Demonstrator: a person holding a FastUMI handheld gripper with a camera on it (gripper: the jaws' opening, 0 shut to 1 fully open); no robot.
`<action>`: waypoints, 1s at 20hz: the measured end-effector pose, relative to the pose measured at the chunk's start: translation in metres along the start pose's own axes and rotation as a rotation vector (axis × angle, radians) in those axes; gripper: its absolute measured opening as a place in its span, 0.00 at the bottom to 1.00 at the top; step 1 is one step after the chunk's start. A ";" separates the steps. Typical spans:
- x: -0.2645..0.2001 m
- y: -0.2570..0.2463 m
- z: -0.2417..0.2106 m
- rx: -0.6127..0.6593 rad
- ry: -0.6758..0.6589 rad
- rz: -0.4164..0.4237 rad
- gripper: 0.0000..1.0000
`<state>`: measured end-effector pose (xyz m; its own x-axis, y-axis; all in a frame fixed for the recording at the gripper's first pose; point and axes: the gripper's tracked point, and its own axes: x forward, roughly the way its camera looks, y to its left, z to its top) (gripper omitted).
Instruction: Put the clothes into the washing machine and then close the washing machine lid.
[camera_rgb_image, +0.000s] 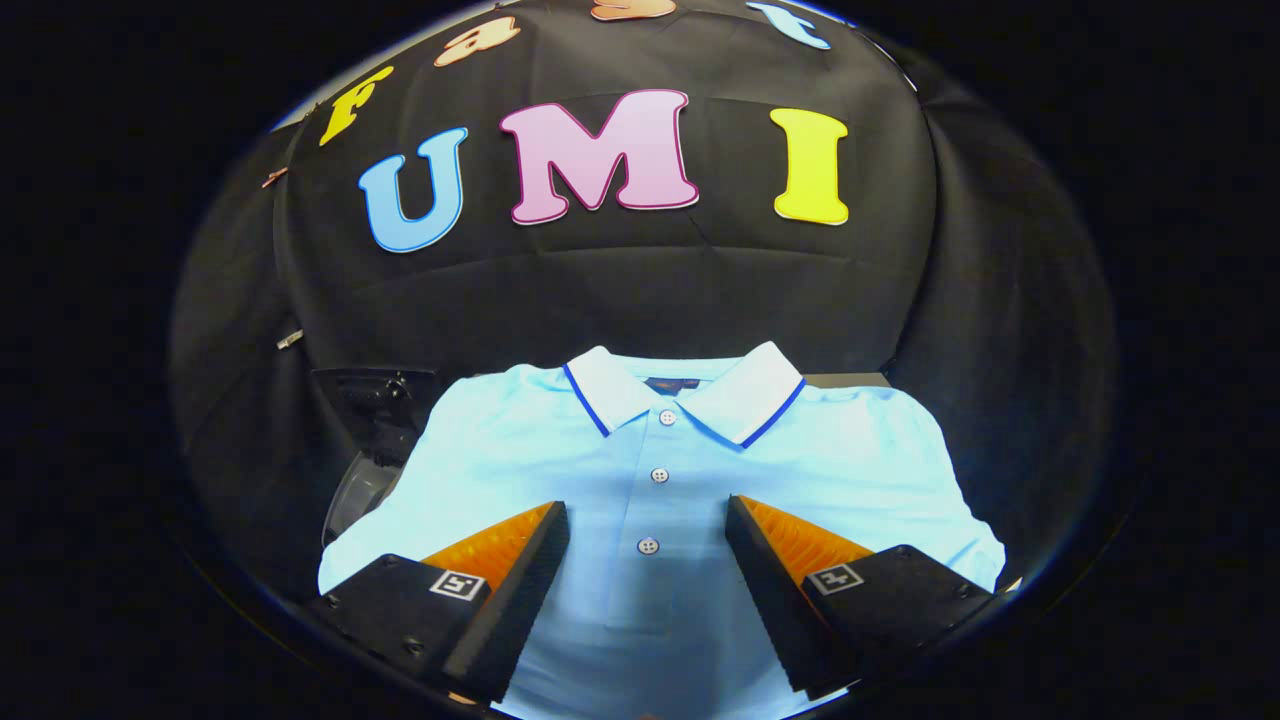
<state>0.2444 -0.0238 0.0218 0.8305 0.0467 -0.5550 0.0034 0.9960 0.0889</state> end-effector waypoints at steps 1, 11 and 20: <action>0.000 -0.001 0.000 0.009 0.004 0.004 0.98; 0.000 0.004 -0.004 -0.102 0.030 -0.006 1.00; 0.000 0.010 -0.009 -0.094 0.105 -0.029 0.49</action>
<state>0.2391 -0.0137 0.0157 0.7683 0.0201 -0.6398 -0.0292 0.9996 -0.0037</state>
